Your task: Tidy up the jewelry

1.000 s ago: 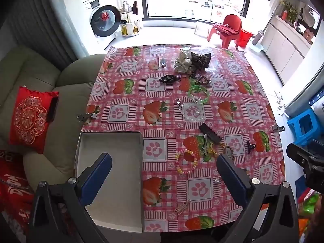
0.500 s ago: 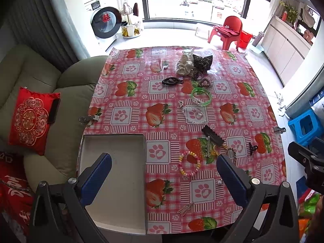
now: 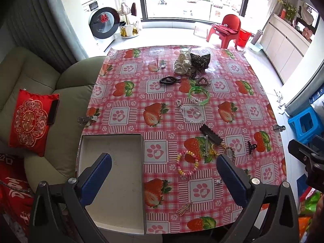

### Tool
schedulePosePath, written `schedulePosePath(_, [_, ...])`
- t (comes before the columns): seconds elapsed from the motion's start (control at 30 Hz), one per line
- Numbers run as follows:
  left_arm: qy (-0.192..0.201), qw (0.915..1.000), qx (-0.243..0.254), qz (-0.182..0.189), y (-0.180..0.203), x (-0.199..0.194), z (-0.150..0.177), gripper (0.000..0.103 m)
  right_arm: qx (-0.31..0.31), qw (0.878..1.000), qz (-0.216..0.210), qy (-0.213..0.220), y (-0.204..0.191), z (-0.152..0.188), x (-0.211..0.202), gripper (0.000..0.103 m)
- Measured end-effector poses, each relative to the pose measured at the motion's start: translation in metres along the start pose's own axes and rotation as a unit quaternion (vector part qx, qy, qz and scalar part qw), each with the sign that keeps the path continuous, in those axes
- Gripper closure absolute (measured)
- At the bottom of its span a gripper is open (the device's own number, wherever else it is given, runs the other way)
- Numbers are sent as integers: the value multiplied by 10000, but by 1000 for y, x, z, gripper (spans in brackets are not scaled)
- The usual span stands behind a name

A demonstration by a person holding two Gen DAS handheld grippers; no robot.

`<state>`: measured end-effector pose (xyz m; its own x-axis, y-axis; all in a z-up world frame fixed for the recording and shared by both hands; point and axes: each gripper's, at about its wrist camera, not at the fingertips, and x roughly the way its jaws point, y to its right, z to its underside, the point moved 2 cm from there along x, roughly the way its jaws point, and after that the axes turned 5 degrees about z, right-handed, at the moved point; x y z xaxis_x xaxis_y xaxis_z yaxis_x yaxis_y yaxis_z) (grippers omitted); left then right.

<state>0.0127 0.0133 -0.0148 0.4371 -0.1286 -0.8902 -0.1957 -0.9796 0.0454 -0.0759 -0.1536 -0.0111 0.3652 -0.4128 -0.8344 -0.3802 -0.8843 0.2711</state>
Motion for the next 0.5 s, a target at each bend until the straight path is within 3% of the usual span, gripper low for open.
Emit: schedulePosePath(0.5, [-12, 10000, -2, -13, 1, 0, -1, 0, 11, 10000, 74, 11, 9, -1, 2, 0])
